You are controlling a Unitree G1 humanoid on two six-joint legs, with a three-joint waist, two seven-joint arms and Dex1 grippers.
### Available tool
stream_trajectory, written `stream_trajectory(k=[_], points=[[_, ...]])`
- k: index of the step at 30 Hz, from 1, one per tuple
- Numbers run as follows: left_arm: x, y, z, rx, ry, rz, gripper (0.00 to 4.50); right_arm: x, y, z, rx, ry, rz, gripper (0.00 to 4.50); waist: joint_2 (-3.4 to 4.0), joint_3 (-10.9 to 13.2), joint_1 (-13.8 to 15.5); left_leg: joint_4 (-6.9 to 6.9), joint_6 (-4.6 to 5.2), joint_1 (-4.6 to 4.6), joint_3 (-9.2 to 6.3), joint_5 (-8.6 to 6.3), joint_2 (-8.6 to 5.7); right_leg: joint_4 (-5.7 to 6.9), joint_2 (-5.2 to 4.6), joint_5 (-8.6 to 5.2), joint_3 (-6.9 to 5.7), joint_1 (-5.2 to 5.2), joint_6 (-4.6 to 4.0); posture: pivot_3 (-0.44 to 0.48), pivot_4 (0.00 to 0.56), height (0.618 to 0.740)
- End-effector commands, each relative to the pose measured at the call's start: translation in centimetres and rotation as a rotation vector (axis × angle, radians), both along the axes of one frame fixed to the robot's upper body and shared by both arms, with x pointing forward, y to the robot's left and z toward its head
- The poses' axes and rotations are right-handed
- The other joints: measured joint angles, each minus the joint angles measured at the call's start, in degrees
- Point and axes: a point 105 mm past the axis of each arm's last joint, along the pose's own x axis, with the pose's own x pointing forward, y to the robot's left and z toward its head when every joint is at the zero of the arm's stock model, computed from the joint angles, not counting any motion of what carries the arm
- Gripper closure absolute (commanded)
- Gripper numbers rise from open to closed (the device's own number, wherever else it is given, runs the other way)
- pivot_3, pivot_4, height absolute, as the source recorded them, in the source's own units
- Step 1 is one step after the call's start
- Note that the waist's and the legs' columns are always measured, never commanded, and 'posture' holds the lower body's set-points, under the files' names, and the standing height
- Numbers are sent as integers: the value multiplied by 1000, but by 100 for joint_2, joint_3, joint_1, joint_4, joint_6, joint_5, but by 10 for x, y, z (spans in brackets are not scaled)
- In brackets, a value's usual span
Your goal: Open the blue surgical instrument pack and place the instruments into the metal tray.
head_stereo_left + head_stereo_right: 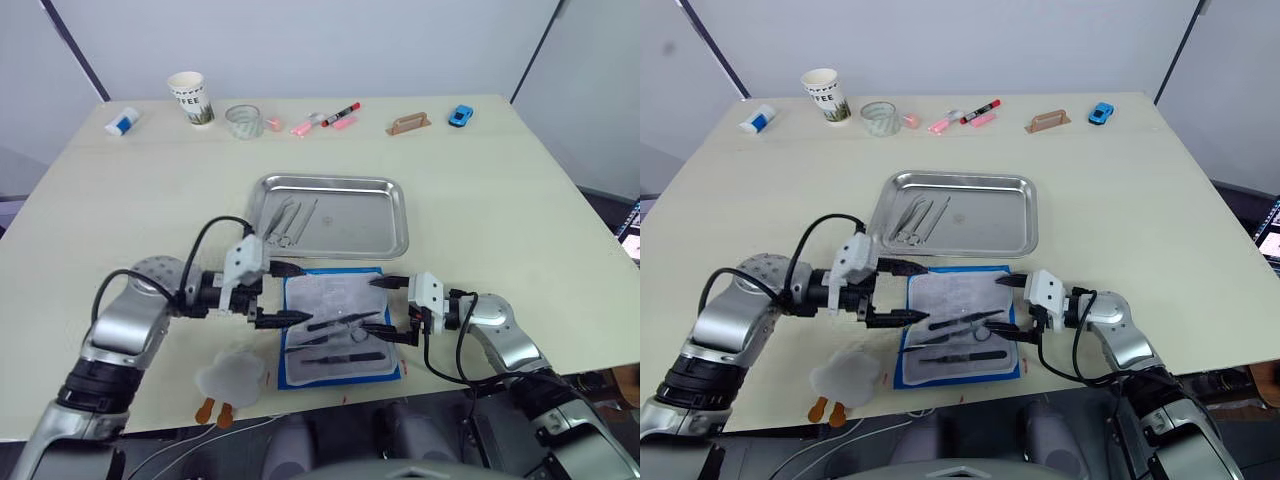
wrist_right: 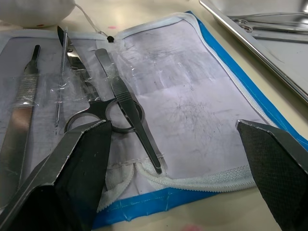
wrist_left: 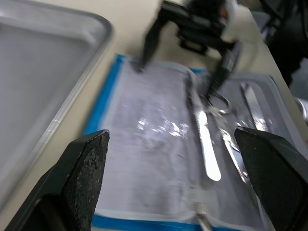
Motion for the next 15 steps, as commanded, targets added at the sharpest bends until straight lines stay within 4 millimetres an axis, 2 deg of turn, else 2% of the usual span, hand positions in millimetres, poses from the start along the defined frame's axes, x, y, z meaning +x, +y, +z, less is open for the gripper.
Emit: stream_trajectory(k=[1, 15], points=[[-3, -5, -7, 45, -73, -40, 121, -22, -20, -66, -200, 211, -44, 0, 1, 0, 1, 0, 0, 1, 0, 0, 0, 0, 0, 0, 1, 0, 0, 0, 150, 737], [1, -11, -30, 99, -131, -64, 121, -20, -22, -64, -211, 207, -36, 0, 1, -1, 15, -1, 1, 1, 6, 0, 1, -1, 2, 0, 3, 0, 0, 0, 150, 737]])
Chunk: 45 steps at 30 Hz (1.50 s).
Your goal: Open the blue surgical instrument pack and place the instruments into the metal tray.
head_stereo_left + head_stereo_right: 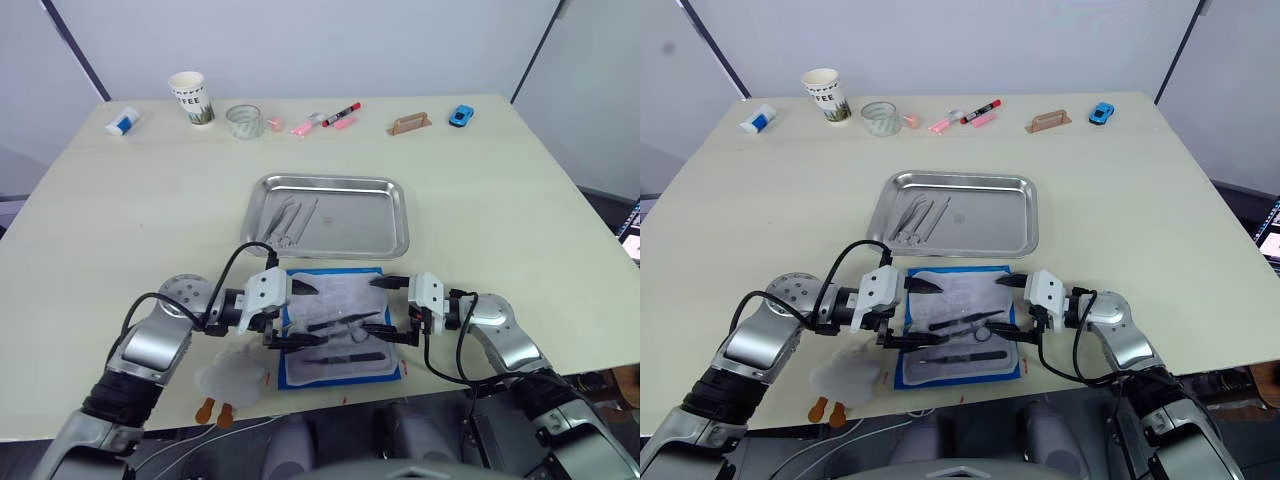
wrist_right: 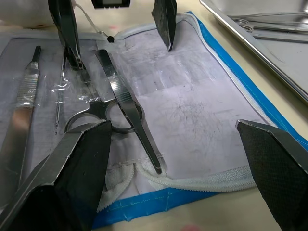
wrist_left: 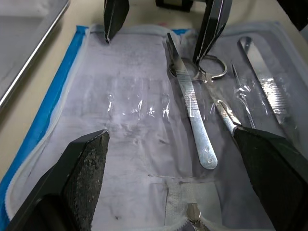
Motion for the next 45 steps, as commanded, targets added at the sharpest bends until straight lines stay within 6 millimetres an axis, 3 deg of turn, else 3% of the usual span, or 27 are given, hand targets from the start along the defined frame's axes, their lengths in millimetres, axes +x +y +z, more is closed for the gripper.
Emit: stream_trajectory(k=[1, 8, 11, 14, 15, 29, 42, 45], points=[[3, 1, -2, 18, -32, -6, 121, -20, -21, -64, -209, 206, -38, 0, 1, -1, 4, 0, 0, 0, 0, 0, 0, 0, 0, 0, 1, 0, 0, 0, 150, 737], [6, 1, -7, 3, -26, -4, 121, -20, -22, -64, -210, 206, -39, 0, 3, -2, 11, 0, 0, 1, 2, 0, 0, 1, 3, 0, 1, 1, 0, 0, 150, 737], [5, 1, -9, -11, -13, -5, 841, -21, -21, -64, -210, 206, -38, 0, 3, -2, 12, 0, 0, 1, 4, 0, 0, 1, 6, 0, 1, 0, 0, 0, 150, 737], [4, 1, -9, -17, -3, -7, 2372, -21, -22, -64, -211, 205, -39, 0, 3, -2, 16, 0, 0, 1, 3, 0, 0, 1, 6, 0, 0, 0, 0, 0, 150, 737], [4, 1, -9, -20, -1, -8, 2510, -21, -22, -64, -211, 205, -39, 0, 3, -2, 16, 0, 0, 1, 3, 0, 0, 1, 6, 0, 0, 0, 0, 0, 150, 737], [-7, -3, -10, -59, 95, -36, 2510, -19, -22, -63, -212, 199, -42, 0, 3, -3, 21, 0, 0, 2, 4, 0, 0, 1, 9, -1, 0, 0, 2, 0, 150, 737], [-4, -5, -13, -50, 99, -28, 2510, -19, -22, -63, -211, 198, -44, 0, 3, -3, 25, 0, 0, 2, 5, 0, -1, 1, 10, -1, 1, 0, 2, 0, 150, 737], [-4, -7, -12, -52, 100, -28, 3151, -18, -22, -63, -210, 197, -46, 0, 4, -3, 25, 0, 0, 2, 5, 0, -1, 1, 10, 0, 1, 0, 2, 0, 150, 737]])
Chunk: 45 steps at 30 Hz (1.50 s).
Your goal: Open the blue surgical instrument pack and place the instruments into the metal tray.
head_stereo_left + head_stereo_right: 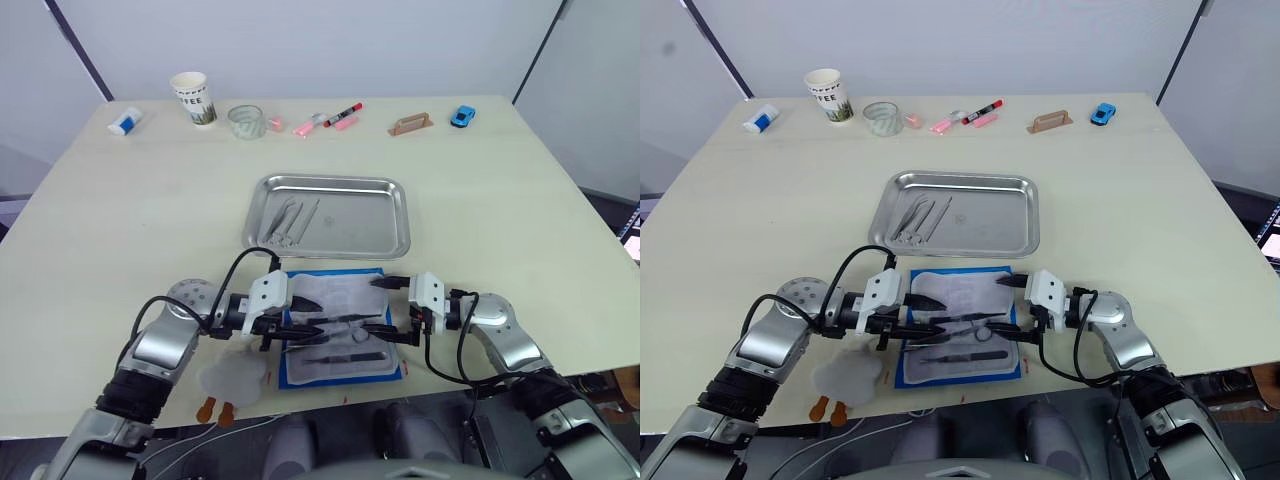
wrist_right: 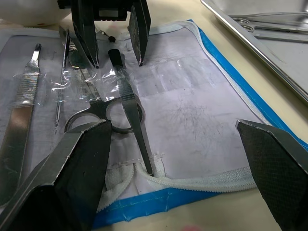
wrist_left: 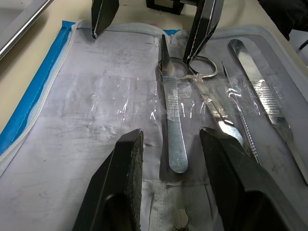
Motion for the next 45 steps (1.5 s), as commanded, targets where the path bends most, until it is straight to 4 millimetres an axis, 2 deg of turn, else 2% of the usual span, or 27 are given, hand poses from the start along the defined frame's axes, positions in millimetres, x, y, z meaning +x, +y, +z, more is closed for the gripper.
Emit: stream_trajectory(k=[1, 2, 4, 13, 28, 38, 45], points=[[-1, -5, -1, 5, 5, -16, 3355, -18, -21, -63, -207, 197, -46, 0, 0, 0, 0, 0, 0, 0, 0, 0, 0, 0, 0, 0, 0, 0, 0, 0, 150, 737], [-1, -6, 0, 3, 5, -16, 4009, -18, -21, -63, -206, 196, -47, 0, 0, 0, 0, 0, 0, 0, 0, 0, 0, 0, 1, 0, 0, 0, 0, 0, 150, 737], [-1, -8, 0, 2, 5, -20, 4410, -18, -20, -63, -206, 196, -46, 0, 0, 0, 1, 0, 0, 0, 0, 0, 0, 0, 2, 0, -1, 0, 0, 0, 150, 737], [-1, -10, 1, 3, 2, -25, 4410, -18, -20, -64, -207, 197, -44, 0, 0, 0, 6, 0, 0, 0, 0, 0, 0, 0, 1, 0, 0, 0, 0, 0, 150, 737], [1, -21, 31, 56, -42, -81, 4410, -21, -20, -65, -212, 206, -35, 0, 0, 0, 30, 0, 0, -1, -1, 0, 0, 1, 7, -4, -1, 0, 8, 0, 150, 737], [7, -18, 47, 139, -36, -51, 4410, -21, -19, -66, -214, 210, -31, 0, 0, 3, 30, 0, 0, 0, 0, 0, 0, 1, 11, -6, 5, -1, 9, 0, 150, 737], [6, -17, 49, 156, -25, -50, 4410, -21, -18, -66, -214, 209, -30, 0, 2, 4, 26, 0, 1, -1, -1, 0, 0, 1, 17, -7, 5, -2, 12, 0, 150, 737]])
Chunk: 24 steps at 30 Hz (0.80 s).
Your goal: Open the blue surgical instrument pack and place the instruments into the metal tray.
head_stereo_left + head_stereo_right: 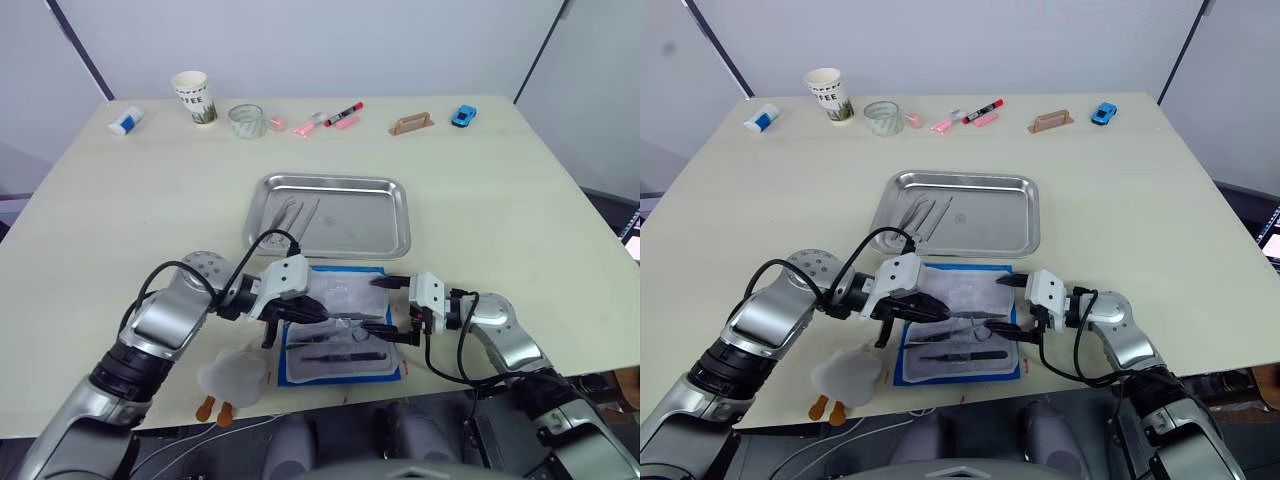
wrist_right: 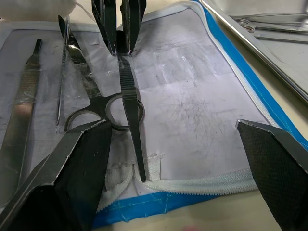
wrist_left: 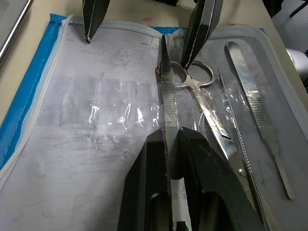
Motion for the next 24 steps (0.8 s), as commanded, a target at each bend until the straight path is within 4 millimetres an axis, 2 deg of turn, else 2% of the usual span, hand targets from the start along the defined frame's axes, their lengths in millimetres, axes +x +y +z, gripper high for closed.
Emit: stream_trajectory(k=[1, 12, 24], points=[[1, -4, 23, -19, -81, -37, 4410, -21, -18, -66, -213, 211, -31, 0, 0, 0, 0, 0, 0, 0, 0, 0, 0, 0, 0, 0, 0, 0, -1, 0, 150, 737], [-1, 3, 26, -13, -92, -22, 4410, -22, -18, -67, -215, 213, -29, 0, 0, 0, 0, 0, 0, 0, 1, 0, 0, 0, 0, 0, 1, 0, -1, 0, 150, 737], [-2, 32, 34, 22, -88, 30, 4410, -22, -17, -67, -214, 212, -26, 0, 0, 0, 3, 0, 0, 0, 1, 0, 1, 0, -5, 0, 1, -2, -1, 0, 150, 737]])
